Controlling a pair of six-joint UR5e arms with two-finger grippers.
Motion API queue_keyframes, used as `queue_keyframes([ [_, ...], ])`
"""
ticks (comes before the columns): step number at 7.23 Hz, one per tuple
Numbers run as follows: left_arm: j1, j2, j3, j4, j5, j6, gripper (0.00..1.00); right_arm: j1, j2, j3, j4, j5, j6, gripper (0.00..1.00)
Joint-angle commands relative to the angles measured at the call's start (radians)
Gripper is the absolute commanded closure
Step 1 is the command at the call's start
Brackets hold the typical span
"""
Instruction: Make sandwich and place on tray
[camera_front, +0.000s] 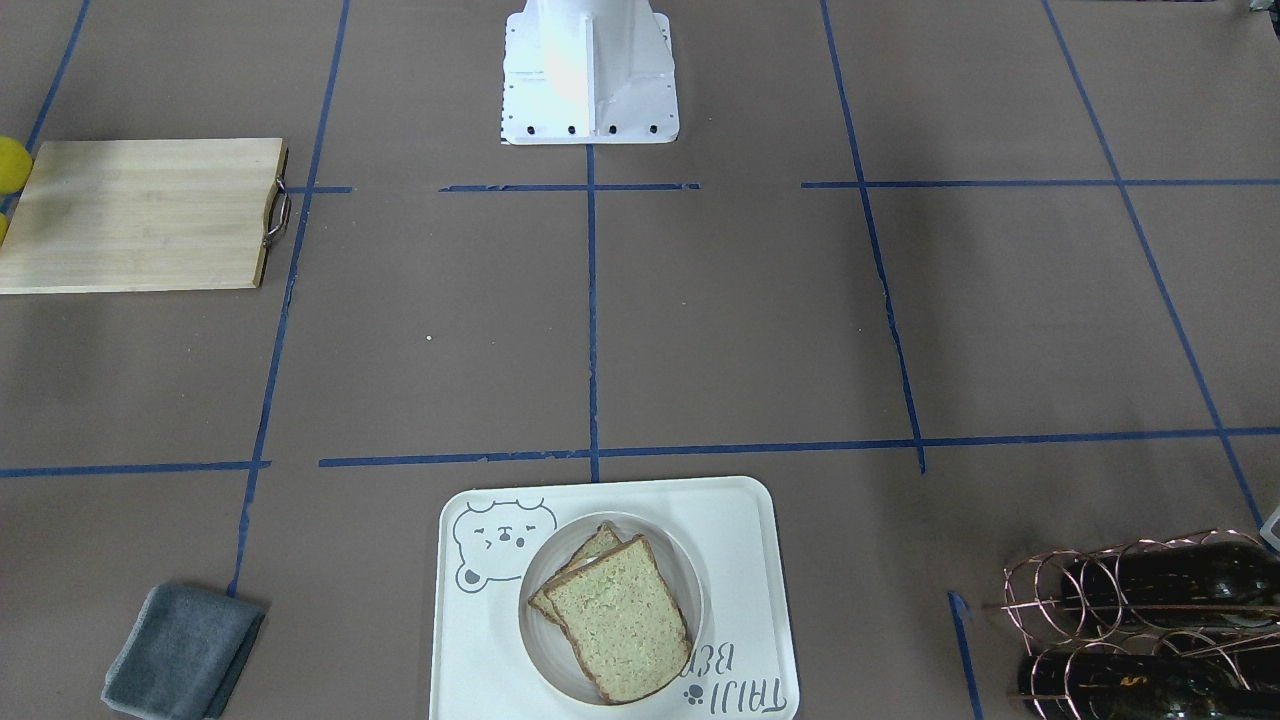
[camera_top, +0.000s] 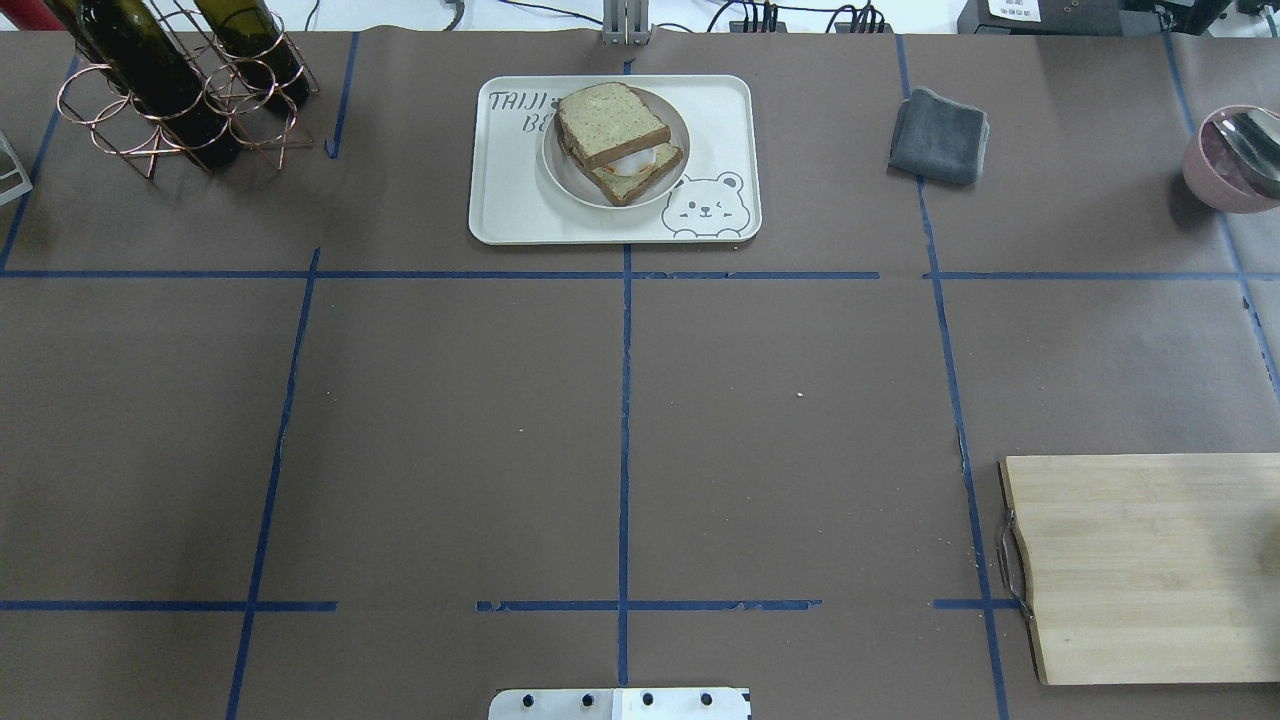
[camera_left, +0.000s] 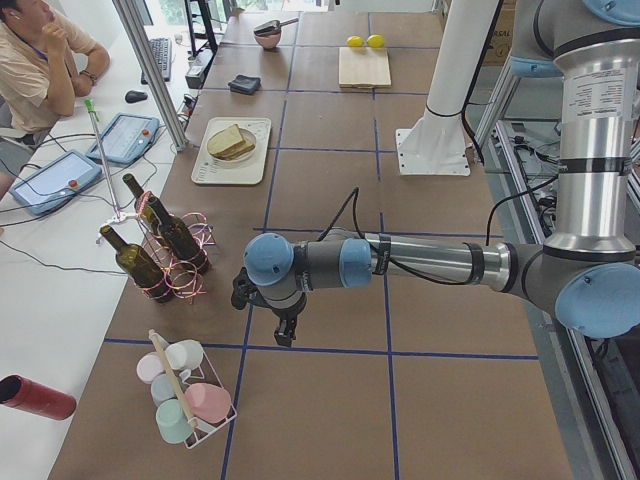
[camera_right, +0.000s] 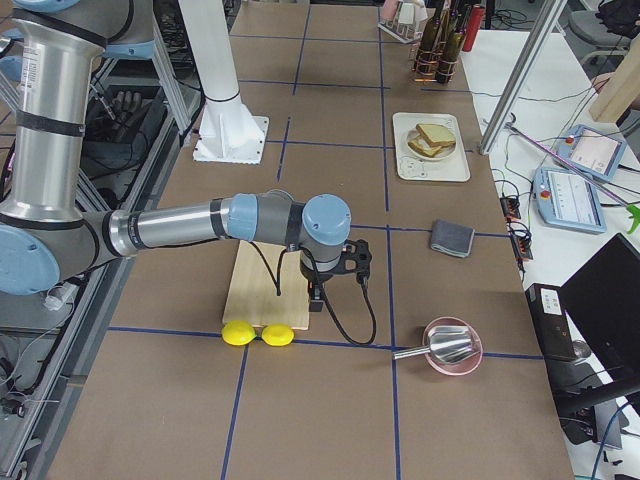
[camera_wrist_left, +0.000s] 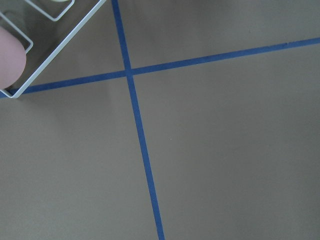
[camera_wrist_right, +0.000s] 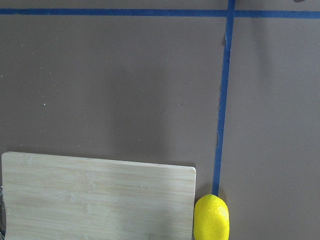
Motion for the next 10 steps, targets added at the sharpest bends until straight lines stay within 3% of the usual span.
queue_keyframes([
  [1, -0.010, 0.016, -0.015, 0.001, 0.003, -0.001, 0.00, -0.022, 0.000, -0.004, -0.001, -0.005, 0.000, 0.00],
  [3, -0.010, 0.035, -0.057, 0.003, 0.104, -0.011, 0.00, -0.027, -0.001, -0.004, -0.001, -0.007, 0.002, 0.00],
  [10, -0.010, 0.061, -0.046, 0.007, 0.095, -0.011, 0.00, -0.036, -0.009, -0.004, 0.028, -0.007, 0.002, 0.00],
])
